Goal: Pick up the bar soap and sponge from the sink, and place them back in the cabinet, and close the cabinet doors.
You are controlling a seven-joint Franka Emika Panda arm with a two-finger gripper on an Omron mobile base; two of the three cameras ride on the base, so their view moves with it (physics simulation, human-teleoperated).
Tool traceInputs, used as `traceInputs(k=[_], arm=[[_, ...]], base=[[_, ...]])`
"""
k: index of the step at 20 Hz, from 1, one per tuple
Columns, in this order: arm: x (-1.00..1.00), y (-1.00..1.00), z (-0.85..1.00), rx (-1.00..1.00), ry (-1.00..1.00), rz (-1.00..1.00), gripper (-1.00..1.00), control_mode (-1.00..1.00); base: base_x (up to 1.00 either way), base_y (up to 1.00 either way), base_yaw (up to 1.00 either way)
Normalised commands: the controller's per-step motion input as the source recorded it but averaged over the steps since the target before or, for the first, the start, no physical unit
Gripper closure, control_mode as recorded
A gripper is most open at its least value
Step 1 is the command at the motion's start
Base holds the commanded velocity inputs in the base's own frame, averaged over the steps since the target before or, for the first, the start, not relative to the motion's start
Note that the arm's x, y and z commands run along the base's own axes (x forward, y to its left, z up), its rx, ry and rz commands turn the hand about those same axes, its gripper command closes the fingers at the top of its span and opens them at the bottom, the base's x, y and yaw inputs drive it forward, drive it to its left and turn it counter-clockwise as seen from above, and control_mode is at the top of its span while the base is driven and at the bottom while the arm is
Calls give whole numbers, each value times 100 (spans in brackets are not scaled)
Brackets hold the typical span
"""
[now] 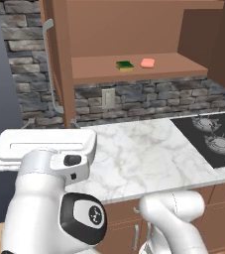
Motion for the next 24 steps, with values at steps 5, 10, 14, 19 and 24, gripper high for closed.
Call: traceInputs(k=[5,10,14,19,24], arm=[[21,12,-4,0,0,-10,-100,-100],[18,14,-9,0,0,-11,-100,-100],[20,14,-12,0,-1,-11,-100,-100],[31,12,-6,0,-2,-11,-100,-100],[33,7,-1,0,0,-9,-100,-100]], base=[[0,0,0],[0,0,0],[0,0,0],[0,0,0],[0,0,0]])
